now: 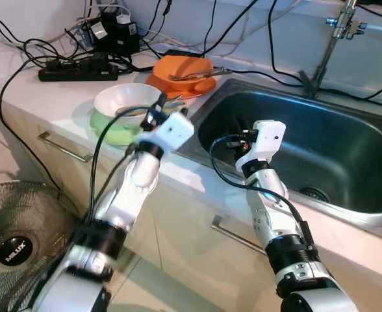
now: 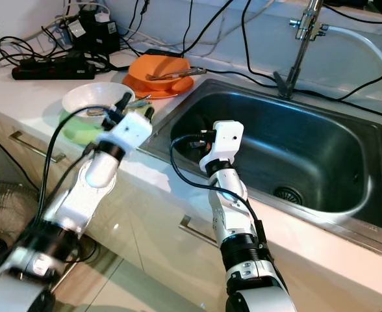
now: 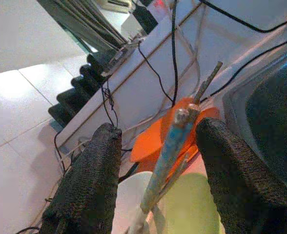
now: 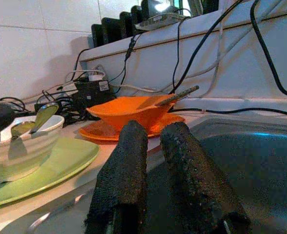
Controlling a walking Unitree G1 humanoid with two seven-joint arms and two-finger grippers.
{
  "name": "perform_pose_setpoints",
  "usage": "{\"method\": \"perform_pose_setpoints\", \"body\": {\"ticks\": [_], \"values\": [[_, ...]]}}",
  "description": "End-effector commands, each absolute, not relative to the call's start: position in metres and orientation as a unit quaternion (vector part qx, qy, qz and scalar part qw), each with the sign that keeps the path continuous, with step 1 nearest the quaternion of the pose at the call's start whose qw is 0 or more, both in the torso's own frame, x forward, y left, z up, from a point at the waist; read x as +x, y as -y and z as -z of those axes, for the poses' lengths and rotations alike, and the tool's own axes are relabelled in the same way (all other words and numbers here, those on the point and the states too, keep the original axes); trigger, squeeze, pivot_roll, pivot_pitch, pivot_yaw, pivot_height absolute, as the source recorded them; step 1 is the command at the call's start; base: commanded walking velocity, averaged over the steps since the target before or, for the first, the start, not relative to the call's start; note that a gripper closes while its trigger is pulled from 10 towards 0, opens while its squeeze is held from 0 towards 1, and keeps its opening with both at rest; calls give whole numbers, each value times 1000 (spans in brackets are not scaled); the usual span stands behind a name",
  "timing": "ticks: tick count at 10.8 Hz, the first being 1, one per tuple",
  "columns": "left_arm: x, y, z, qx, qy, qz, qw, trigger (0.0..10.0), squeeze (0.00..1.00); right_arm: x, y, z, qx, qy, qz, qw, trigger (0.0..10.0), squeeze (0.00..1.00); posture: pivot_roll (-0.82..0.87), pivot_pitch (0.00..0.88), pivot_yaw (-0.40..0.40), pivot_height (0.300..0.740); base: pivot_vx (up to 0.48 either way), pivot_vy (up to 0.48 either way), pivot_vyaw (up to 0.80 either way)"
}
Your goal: Kitchen organization
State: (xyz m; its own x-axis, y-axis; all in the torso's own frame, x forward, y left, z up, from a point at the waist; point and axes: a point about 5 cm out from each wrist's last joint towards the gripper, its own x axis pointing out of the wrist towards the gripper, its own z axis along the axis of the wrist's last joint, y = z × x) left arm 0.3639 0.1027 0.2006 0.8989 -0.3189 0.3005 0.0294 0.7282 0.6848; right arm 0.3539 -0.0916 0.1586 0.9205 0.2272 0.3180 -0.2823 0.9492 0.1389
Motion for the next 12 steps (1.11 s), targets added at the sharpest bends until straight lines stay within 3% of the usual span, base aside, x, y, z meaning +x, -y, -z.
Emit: {"method": "perform_pose_setpoints", "body": {"ticks": [1,5,6,12], "values": [[368,-101,-199,370,187,109,904,10000,0,355,90,-162,92,151,-131,976,10000,0,164,13,6,740,0,0,0],[378,-94,-201,375,172,125,902,10000,0,355,90,-161,94,150,-129,976,10000,0,163,11,12,740,0,0,0],[379,-91,-205,370,183,125,902,39,0,355,89,-160,94,149,-130,976,10000,0,161,12,14,740,0,0,0],[379,-86,-208,374,198,131,896,0,0,354,88,-155,94,140,-132,977,10000,0,164,15,12,740,0,0,0]]}}
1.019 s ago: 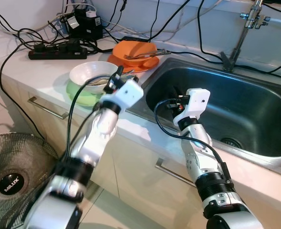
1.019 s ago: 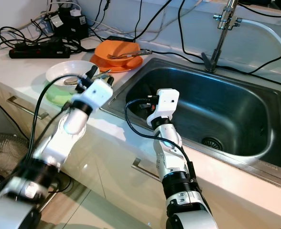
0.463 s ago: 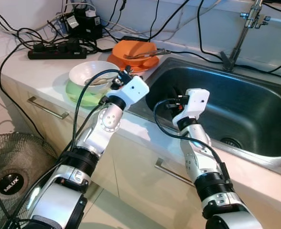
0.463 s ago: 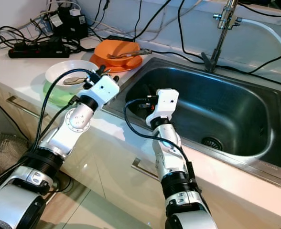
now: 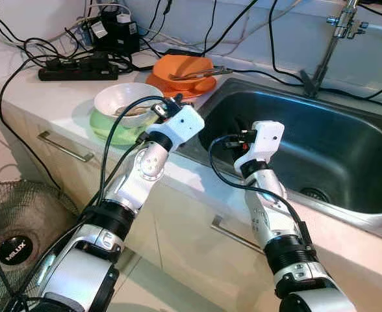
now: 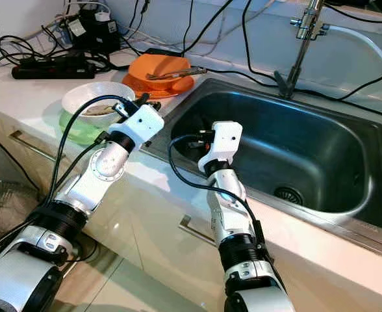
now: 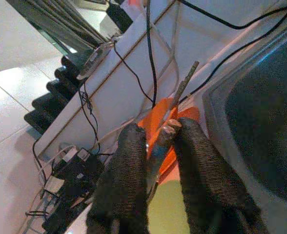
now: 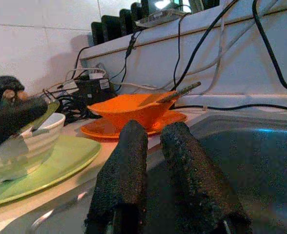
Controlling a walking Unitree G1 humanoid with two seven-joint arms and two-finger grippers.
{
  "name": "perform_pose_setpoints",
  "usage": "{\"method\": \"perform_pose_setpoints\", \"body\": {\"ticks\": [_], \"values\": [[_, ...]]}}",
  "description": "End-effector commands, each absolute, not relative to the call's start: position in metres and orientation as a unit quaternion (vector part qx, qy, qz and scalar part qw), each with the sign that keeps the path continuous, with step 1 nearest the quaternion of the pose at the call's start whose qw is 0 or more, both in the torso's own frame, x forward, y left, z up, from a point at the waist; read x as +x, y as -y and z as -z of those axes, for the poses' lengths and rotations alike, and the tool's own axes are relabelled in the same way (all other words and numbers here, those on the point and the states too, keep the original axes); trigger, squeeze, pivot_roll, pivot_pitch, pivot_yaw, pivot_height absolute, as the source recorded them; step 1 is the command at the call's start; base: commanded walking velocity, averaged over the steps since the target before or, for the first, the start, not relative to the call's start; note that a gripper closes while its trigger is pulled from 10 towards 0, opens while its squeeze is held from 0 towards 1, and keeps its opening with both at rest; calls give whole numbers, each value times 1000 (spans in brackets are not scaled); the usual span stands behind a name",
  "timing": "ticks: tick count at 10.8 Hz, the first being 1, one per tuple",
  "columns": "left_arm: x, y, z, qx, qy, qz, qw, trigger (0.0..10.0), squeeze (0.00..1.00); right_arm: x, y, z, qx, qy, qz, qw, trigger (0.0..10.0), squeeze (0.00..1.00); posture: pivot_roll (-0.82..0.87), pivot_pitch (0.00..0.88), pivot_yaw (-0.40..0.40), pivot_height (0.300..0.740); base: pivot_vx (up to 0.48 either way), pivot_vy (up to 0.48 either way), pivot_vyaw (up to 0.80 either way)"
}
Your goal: Kitchen organization
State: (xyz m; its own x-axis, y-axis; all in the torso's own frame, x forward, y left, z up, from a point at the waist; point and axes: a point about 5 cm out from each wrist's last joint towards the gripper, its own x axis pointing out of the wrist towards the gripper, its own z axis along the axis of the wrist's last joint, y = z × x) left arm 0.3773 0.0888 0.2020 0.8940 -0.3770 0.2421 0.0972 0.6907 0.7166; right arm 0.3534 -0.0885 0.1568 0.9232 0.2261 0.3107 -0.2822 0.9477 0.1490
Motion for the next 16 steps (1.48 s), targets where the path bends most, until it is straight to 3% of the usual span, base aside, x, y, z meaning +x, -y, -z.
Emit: {"method": "perform_pose_setpoints", "body": {"ticks": [1,8,9,12,14,16], "values": [[379,-87,-210,374,202,127,896,0,0,353,88,-154,94,139,-132,977,10000,0,164,15,12,740,0,0,0],[370,-84,-245,369,283,89,881,78,0,353,89,-154,94,138,-132,977,10000,0,164,18,9,740,0,0,0],[369,-84,-249,367,290,85,880,9725,0,353,88,-154,94,138,-133,977,10000,0,164,18,9,740,0,0,0],[357,-80,-278,302,325,96,891,10000,0,353,88,-154,93,136,-136,977,10000,0,166,19,3,740,0,0,0],[349,-78,-293,177,328,125,919,10000,0,353,87,-153,92,136,-139,977,10000,0,168,19,0,740,0,0,0],[342,-82,-306,80,343,143,925,10000,0,354,86,-154,92,137,-143,976,10000,0,170,13,-2,740,0,0,0]]}}
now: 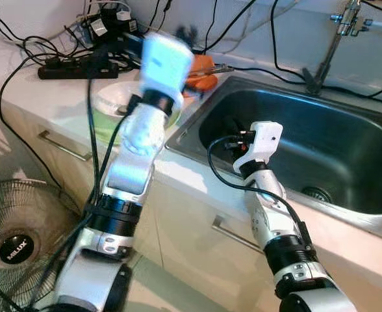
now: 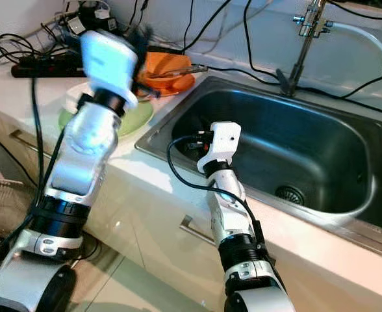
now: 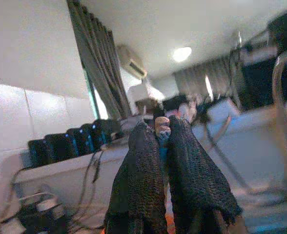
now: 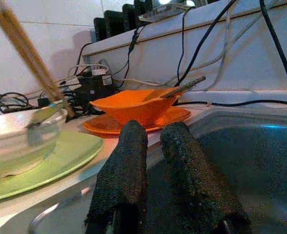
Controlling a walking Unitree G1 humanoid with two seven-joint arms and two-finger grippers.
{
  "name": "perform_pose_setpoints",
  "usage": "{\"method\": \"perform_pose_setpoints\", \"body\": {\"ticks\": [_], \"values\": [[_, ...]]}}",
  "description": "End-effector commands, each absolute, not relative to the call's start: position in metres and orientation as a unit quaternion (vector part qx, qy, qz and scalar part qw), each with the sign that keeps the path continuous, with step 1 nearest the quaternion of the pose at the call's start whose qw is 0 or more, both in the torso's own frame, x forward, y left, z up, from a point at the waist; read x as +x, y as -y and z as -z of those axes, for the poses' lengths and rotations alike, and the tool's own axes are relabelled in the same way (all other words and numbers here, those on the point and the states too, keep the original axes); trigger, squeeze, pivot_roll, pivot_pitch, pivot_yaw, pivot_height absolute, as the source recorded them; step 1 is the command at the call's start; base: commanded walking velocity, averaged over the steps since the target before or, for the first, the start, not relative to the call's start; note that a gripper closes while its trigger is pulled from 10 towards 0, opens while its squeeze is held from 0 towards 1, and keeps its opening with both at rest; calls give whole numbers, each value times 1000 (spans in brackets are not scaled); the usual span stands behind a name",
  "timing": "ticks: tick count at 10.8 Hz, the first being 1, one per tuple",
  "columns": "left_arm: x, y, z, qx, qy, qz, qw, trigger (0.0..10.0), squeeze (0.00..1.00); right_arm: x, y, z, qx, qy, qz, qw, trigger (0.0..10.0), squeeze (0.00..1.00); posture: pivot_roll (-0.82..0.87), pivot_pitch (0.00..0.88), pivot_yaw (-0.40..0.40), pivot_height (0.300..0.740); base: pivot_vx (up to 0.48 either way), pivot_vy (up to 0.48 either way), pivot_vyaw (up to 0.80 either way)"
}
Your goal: Kitchen organization
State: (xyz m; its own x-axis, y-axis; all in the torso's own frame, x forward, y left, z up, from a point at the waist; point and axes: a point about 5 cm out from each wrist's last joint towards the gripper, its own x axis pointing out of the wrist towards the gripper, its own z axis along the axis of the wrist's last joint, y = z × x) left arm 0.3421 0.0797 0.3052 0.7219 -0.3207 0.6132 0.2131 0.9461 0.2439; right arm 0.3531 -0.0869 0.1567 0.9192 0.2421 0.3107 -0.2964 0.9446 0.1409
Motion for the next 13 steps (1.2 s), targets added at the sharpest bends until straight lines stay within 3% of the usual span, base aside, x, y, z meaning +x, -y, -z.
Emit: {"method": "perform_pose_setpoints", "body": {"ticks": [1,2,3,4,8,9,13], "values": [[337,-83,-312,38,357,154,920,10000,0,354,86,-156,91,139,-143,976,10000,0,165,9,-1,740,0,0,0],[334,-84,-316,16,368,161,916,10000,0,355,87,-157,90,142,-143,975,10000,0,165,9,-1,740,0,0,0],[331,-84,-319,-8,372,174,912,10000,0,355,89,-161,88,151,-144,974,10000,82,164,0,-1,740,0,0,0],[330,-82,-316,-34,360,193,912,10000,0,357,93,-170,85,168,-143,972,10000,1000,160,0,1,740,0,0,0],[329,-74,-301,-58,331,226,914,10000,0,358,103,-200,-24,234,-156,959,10000,1000,153,0,2,740,0,0,0],[328,-71,-298,-61,322,237,915,10000,0,355,95,-199,-51,233,-201,950,10000,0,152,0,4,740,0,0,0],[322,-55,-290,-77,298,293,905,10000,0,347,80,-196,-53,229,-246,941,10000,0,148,0,11,740,0,0,0]]}}
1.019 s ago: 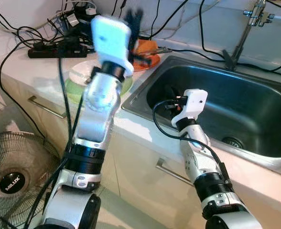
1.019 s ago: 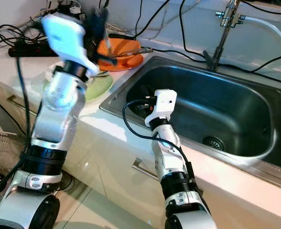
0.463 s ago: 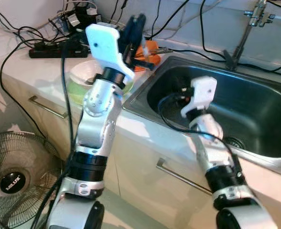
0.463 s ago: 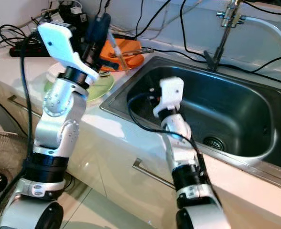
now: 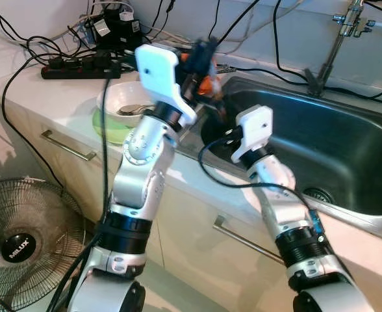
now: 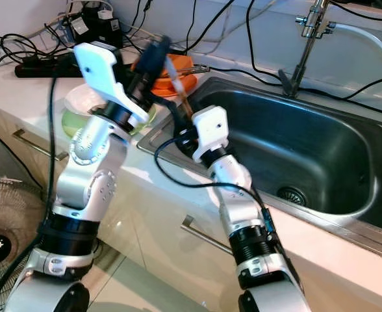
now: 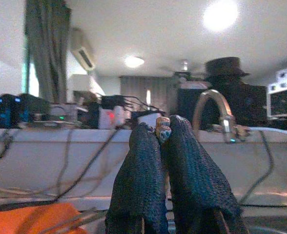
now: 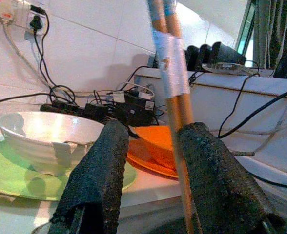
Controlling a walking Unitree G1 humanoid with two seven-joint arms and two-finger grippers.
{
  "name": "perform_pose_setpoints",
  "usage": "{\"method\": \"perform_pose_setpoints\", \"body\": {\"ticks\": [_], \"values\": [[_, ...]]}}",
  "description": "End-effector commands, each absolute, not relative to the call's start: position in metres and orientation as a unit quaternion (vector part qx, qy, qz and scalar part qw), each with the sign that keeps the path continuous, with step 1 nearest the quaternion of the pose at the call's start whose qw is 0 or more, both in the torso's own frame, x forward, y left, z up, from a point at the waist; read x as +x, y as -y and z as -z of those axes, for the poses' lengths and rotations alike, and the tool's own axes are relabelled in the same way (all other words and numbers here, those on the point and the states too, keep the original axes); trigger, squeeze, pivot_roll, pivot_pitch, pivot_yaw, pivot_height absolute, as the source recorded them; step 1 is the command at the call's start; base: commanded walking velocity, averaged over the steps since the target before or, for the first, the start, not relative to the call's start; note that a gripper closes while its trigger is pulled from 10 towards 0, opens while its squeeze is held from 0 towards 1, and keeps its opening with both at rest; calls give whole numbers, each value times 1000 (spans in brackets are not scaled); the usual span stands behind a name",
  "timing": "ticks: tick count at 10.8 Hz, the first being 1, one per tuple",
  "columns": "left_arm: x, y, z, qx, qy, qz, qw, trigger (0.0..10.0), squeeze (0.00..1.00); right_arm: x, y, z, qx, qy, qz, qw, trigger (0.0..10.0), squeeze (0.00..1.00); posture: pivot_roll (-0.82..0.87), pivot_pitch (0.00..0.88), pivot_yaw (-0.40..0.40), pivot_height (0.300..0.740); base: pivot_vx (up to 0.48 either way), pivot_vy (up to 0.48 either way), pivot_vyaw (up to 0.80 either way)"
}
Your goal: Kitchen organization
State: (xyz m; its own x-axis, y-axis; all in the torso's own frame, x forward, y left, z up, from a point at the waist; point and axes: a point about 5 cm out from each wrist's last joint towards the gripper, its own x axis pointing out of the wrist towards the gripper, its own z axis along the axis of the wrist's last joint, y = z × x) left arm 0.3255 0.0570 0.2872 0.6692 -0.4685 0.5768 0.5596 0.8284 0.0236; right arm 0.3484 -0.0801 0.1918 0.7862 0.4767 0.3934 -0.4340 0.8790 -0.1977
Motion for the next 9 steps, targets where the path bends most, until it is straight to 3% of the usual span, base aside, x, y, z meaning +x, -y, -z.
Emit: {"method": "perform_pose_setpoints", "body": {"ticks": [1,5,9], "values": [[321,-53,-289,-75,294,298,905,10000,0,347,78,-196,-50,228,-248,940,10000,0,149,1,8,740,0,0,0],[321,-53,-286,-61,288,301,907,10000,0,346,70,-194,-45,220,-246,943,10000,0,159,8,-1,740,0,0,0],[324,-56,-285,-59,284,286,913,10000,0,353,86,-192,-44,209,-199,957,10000,0,158,7,-4,740,0,0,0]]}}
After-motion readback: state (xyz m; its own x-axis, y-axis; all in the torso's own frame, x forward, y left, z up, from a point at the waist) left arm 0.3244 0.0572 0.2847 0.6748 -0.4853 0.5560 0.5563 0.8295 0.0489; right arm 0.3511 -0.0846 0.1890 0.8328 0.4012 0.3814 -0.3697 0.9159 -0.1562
